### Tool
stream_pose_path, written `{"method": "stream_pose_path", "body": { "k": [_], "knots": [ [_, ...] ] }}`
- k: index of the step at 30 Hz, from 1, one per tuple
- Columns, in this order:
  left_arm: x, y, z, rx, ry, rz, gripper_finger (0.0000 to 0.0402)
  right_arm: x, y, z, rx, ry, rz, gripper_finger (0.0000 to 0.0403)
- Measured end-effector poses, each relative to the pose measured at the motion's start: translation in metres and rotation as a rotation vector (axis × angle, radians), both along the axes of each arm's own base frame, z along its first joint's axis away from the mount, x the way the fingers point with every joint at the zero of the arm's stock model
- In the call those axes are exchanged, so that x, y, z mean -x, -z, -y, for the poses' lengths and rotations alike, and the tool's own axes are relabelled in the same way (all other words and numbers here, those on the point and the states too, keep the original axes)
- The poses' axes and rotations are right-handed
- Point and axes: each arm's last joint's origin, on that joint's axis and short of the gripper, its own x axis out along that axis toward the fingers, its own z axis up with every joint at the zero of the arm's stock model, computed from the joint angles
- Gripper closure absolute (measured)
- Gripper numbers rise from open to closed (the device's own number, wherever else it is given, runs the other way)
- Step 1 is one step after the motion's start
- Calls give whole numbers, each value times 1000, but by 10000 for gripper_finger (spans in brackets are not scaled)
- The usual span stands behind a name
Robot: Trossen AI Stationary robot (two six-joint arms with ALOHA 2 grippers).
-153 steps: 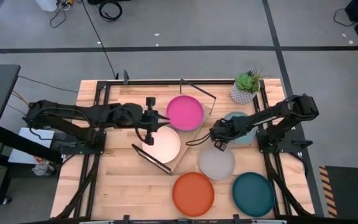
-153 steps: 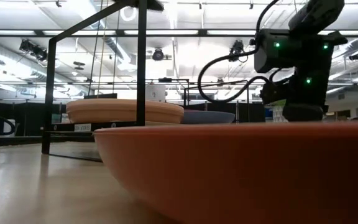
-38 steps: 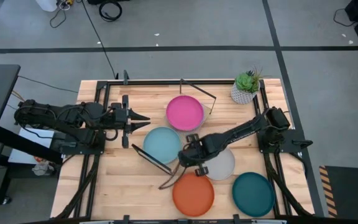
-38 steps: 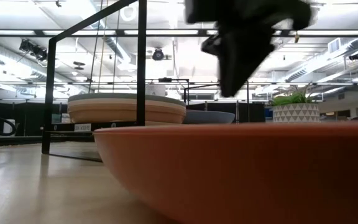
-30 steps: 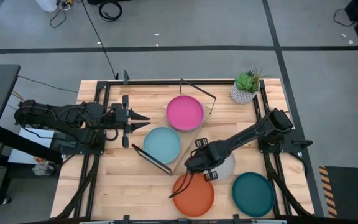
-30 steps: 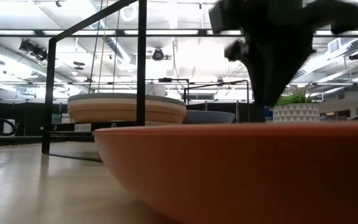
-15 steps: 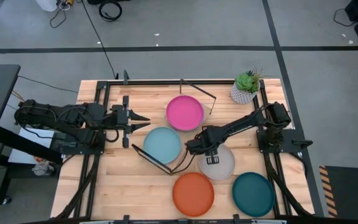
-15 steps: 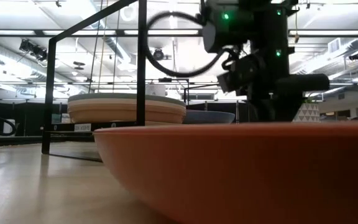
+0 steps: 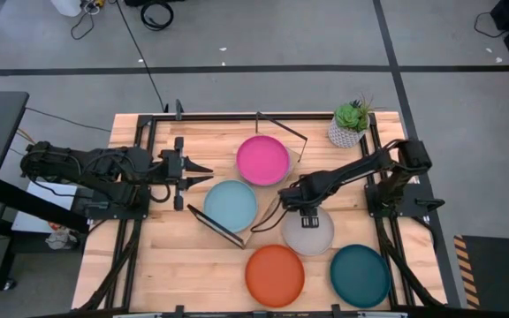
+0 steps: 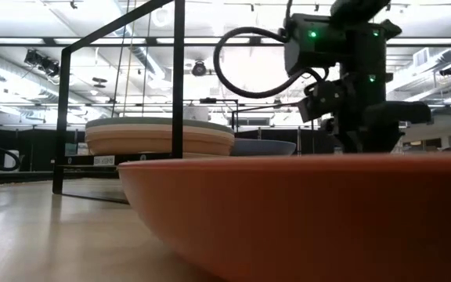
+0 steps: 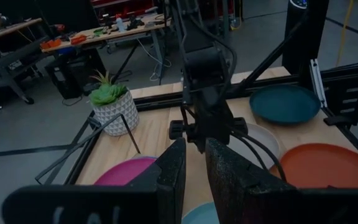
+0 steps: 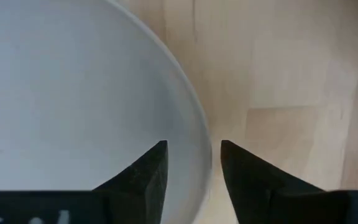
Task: Place and stack plates onto a shelf
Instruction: Stack the grey plate on top of the light blue plate on the shelf
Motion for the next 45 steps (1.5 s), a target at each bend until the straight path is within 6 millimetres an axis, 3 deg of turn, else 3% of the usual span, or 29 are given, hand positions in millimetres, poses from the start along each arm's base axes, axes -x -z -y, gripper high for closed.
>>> {"method": "stream_pose_path", "body": {
  "k": [5,11,17,24,31,38,45],
  "knots": [
    [0,0,0,0,0,0,333,8,8,2,1,3,-12,302],
    [0,0,0,0,0,1,333,8,1,2,6,9,-23,387],
    [0,0,0,0,0,1,333,7,-38,7,104,129,-27,381],
    [0,0,-1,0,-3,1,333,-7,-104,5,125,149,140,389],
    [0,0,-1,0,-3,2,333,-23,-143,15,130,155,303,389],
    [-3,-1,0,0,-18,18,333,-44,-154,50,128,266,506,389],
    [-7,-3,0,2,-41,49,333,-74,-139,70,4,219,599,389]
  ]
}}
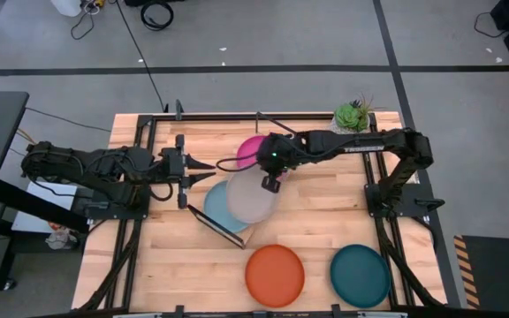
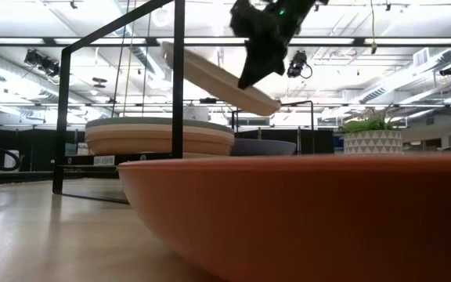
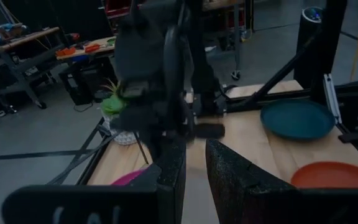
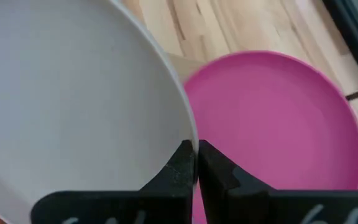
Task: Place and stack plates onto a shelf
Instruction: Stack the grey plate on top of the light blue plate on the shelf
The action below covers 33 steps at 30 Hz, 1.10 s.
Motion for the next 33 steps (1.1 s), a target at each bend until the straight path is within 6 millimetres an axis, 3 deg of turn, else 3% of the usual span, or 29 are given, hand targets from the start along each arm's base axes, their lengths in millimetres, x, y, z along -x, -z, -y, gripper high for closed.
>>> {"method": "stream_pose_path", "body": {
  "k": [11,17,21,25,29,33],
  "knots": [
    [-1,-2,0,2,-6,25,333,-52,20,15,-27,-76,-17,388],
    [-1,-1,0,-2,-13,9,333,-67,37,13,-100,-166,-27,351],
    [-1,1,0,-5,-11,-3,333,-69,39,13,-90,-188,-21,332],
    [-1,1,0,-13,-9,-11,333,-63,26,12,-82,-193,2,325],
    [-1,3,0,-17,-7,-27,333,-50,8,-6,-63,-244,-19,325],
    [-1,3,0,-18,-5,-32,333,-46,19,-28,16,-264,-66,325]
  ]
}}
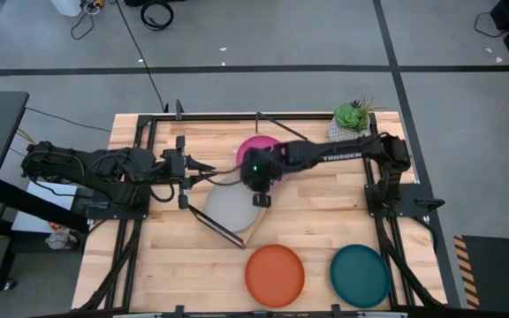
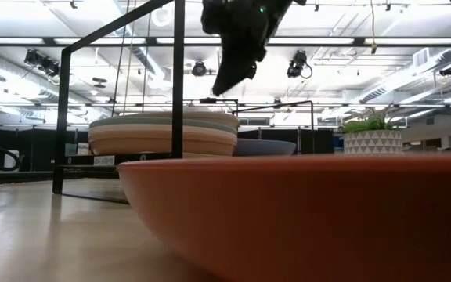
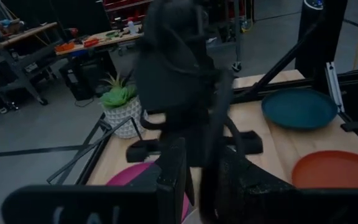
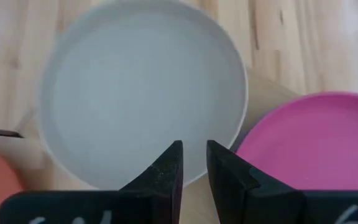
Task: Place and stack plates onto a shelf
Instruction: Stack the grey plate on top of the light blue plate on the shelf, then stack the orange plate on top of the pink plate on the shelf
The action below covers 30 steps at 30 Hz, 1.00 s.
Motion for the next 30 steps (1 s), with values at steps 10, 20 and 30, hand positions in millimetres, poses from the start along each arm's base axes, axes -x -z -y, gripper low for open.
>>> {"method": "stream_pose_path", "body": {
  "k": [10,20,30],
  "knots": [
    [0,1,0,-2,1,-11,333,6,59,-14,36,4,0,325],
    [0,1,0,0,-3,-11,333,14,28,-16,54,21,89,325],
    [3,9,0,-11,-6,-100,333,41,44,-73,20,-37,-73,325]
  ]
}}
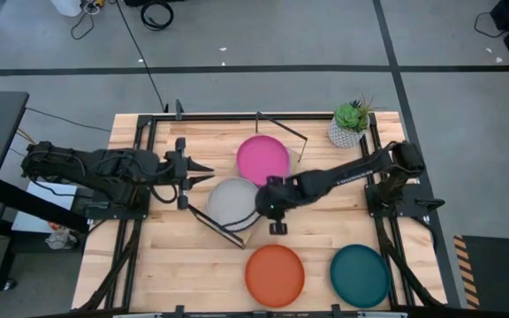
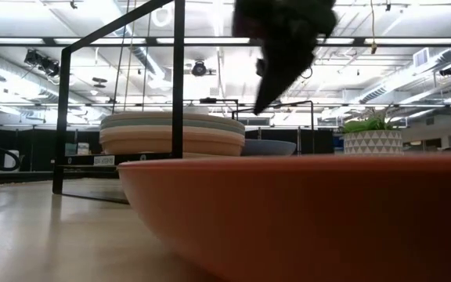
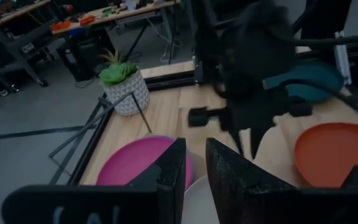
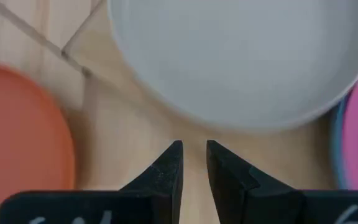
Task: Place and stack plates onto a shelf
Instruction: Stack the orange plate on top of the pink plate on the shelf
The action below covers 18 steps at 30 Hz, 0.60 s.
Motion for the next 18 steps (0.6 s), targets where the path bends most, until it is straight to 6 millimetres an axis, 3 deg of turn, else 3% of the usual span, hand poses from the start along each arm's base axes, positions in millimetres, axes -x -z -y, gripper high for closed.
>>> {"method": "stream_pose_path", "body": {
  "k": [9,18],
  "knots": [
    [0,0,0,19,-4,8,333,24,36,-28,-212,58,-108,313],
    [0,0,0,28,-5,6,333,34,47,-58,-285,103,-89,236]
  ]
}}
